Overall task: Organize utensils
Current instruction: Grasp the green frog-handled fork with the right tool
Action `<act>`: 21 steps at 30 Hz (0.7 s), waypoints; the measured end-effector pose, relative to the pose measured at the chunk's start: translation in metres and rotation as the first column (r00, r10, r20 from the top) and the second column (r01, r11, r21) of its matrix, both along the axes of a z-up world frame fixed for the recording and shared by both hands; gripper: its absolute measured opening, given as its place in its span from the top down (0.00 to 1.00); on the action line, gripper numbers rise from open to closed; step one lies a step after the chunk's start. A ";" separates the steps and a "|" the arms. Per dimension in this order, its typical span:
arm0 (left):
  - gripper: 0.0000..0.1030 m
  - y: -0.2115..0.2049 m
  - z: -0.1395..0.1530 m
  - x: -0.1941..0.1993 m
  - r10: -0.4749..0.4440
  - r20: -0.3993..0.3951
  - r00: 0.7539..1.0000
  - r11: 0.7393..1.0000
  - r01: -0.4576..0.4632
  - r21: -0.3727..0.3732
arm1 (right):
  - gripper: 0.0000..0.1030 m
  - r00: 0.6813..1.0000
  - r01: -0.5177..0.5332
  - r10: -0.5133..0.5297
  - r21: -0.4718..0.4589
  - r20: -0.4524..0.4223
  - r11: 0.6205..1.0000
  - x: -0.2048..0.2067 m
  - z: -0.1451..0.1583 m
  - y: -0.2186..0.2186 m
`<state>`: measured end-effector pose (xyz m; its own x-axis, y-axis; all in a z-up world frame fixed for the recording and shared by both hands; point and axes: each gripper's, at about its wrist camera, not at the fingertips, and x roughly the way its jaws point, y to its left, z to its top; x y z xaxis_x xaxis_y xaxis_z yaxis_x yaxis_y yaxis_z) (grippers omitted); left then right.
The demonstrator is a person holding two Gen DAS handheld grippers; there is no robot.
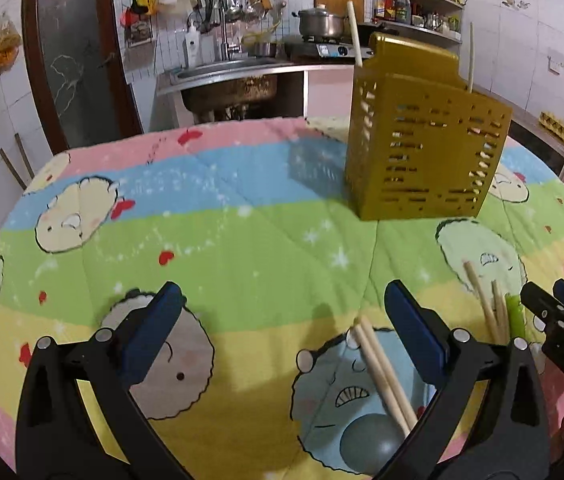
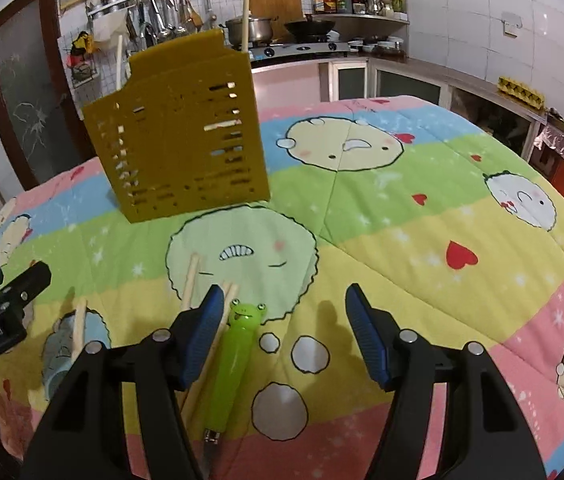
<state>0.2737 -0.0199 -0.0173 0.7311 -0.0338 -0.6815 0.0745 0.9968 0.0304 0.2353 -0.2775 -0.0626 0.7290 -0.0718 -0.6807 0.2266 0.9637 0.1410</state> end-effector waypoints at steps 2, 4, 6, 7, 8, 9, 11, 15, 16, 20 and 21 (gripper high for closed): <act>0.05 0.000 -0.006 0.001 -0.005 -0.018 1.000 1.000 0.005 -0.007 | 0.40 1.000 -0.004 0.004 0.007 -0.025 1.000 0.002 -0.005 0.002; 0.05 0.000 -0.011 0.002 -0.012 -0.035 0.999 1.000 0.012 -0.011 | 0.41 0.999 0.001 -0.001 0.003 -0.048 1.000 0.003 -0.008 0.003; 0.05 0.000 -0.015 0.004 -0.020 -0.055 0.998 1.000 0.019 -0.016 | 0.43 0.998 0.001 0.000 0.003 -0.056 1.000 0.002 -0.010 0.004; 0.06 0.001 -0.016 0.005 -0.019 -0.065 0.998 1.000 0.018 -0.021 | 0.46 0.998 -0.001 0.001 -0.001 -0.061 1.000 0.002 -0.010 0.005; 0.07 0.001 -0.017 0.005 -0.018 -0.072 0.997 1.000 0.017 -0.026 | 0.50 0.998 -0.004 0.004 -0.003 -0.064 1.000 0.002 -0.010 0.006; 0.08 0.002 -0.019 0.006 -0.018 -0.081 0.997 0.999 0.015 -0.031 | 0.52 0.997 -0.013 0.012 -0.011 -0.073 1.000 0.002 -0.011 0.010; 0.09 0.002 -0.021 0.006 -0.018 -0.091 0.996 0.999 0.015 -0.037 | 0.56 0.995 -0.021 0.020 -0.012 -0.093 1.000 0.002 -0.013 0.014; 0.12 0.000 -0.022 0.006 -0.026 -0.101 0.995 0.999 0.022 -0.040 | 0.57 0.993 -0.017 0.015 -0.020 -0.115 1.000 0.003 -0.015 0.019; 0.13 -0.001 -0.022 0.005 -0.031 -0.102 0.994 0.999 0.028 -0.038 | 0.58 0.993 -0.018 0.015 -0.018 -0.117 1.000 0.003 -0.015 0.019; 0.16 -0.004 -0.021 0.002 -0.045 -0.106 0.993 0.998 0.041 -0.037 | 0.73 0.991 -0.058 0.054 -0.034 -0.123 0.998 0.005 -0.014 0.025; 0.18 -0.004 -0.022 0.001 -0.048 -0.110 0.993 0.998 0.044 -0.039 | 0.77 0.991 -0.068 0.063 -0.036 -0.121 0.997 0.006 -0.013 0.025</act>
<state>0.2750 -0.0237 -0.0392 0.6485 -0.0920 -0.7557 0.1216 0.9924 -0.0164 0.2415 -0.2523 -0.0759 0.6467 -0.0552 -0.7608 0.1755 0.9814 0.0779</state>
